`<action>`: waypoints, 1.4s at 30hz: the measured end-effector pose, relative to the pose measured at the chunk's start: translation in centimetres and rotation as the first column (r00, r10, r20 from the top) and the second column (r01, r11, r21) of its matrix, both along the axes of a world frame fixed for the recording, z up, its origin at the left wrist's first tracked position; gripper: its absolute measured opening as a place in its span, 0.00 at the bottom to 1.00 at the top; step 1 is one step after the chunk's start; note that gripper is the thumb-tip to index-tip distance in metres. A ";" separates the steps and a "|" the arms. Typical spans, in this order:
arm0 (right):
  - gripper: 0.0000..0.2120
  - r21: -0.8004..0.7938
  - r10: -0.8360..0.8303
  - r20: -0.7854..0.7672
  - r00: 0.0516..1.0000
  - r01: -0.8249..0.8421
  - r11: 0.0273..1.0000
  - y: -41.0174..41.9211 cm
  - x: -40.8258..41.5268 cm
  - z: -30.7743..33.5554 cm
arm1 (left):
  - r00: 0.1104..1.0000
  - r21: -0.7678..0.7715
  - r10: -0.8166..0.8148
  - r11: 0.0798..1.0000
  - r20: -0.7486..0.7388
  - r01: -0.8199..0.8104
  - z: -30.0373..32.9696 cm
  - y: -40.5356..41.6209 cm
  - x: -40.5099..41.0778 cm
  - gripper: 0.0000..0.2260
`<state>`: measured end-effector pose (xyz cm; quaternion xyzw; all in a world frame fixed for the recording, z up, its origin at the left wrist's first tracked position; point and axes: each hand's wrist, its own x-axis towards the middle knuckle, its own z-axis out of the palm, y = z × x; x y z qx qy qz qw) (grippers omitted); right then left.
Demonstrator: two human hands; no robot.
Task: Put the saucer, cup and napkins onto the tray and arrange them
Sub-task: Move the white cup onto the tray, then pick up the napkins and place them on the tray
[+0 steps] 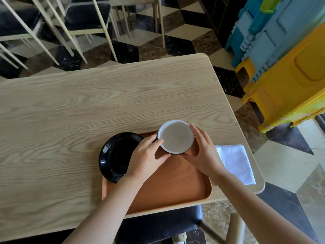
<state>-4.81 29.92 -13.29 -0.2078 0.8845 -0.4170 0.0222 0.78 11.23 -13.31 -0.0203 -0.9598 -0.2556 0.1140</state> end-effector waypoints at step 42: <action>0.29 0.659 -0.087 0.114 0.990 -0.010 0.752 14.4 4.3 -1.2 | 0.790 -0.278 -0.339 0.804 0.511 0.525 0.5 16.6 3.1 0.26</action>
